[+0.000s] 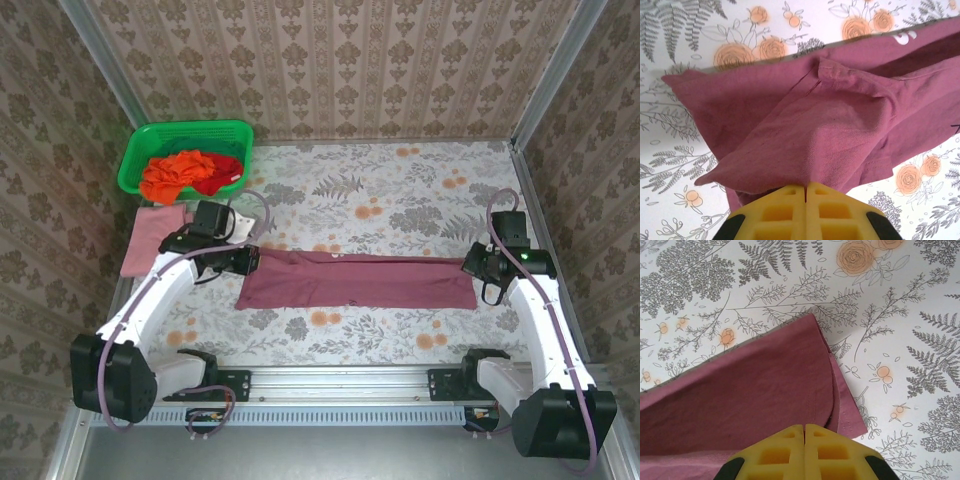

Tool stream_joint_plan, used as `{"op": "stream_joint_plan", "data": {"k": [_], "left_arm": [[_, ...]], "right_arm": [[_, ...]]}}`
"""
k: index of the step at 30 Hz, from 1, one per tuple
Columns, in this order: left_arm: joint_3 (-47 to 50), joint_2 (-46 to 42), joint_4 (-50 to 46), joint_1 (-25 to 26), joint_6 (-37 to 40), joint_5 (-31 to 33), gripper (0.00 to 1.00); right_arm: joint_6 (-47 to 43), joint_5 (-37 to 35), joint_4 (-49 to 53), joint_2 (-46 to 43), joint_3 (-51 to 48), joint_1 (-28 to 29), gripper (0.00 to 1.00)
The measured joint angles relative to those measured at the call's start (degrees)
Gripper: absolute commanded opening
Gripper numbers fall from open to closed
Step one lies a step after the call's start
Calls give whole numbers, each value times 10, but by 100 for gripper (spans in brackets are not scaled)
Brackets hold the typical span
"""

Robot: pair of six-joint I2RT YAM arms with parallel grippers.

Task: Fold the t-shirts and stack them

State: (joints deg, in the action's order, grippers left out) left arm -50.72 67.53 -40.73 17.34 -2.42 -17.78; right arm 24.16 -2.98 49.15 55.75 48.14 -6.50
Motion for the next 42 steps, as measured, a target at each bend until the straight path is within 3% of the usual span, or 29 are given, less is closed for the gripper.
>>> {"op": "stream_joint_plan", "data": {"k": [18, 21, 22, 24, 26, 29, 33, 38, 42], "left_arm": [[34, 17, -2, 3, -36, -3, 0], [35, 33, -2, 3, -45, -3, 0], [36, 38, -1, 3, -49, -3, 6], [42, 42, 0, 3, -54, -4, 42], [46, 44, -3, 3, -60, -2, 64], [46, 41, -4, 3, -68, 0, 79], [41, 17, -6, 7, -85, 14, 99], [33, -6, 20, 6, -127, 70, 100], [64, -17, 66, -14, -179, 96, 100]], "right_arm": [[18, -22, -13, 53, -44, 0, 0], [23, -21, -21, 70, -49, 0, 7], [28, -21, -26, 76, -51, 0, 17], [30, -17, -30, 83, -51, 0, 40], [31, -12, -35, 82, -51, 0, 60], [25, -3, -43, 71, -51, 1, 73], [12, 7, -51, 54, -47, 30, 78], [11, 14, -119, 83, -30, 179, 78], [11, 20, -197, 189, 19, 315, 74]]}}
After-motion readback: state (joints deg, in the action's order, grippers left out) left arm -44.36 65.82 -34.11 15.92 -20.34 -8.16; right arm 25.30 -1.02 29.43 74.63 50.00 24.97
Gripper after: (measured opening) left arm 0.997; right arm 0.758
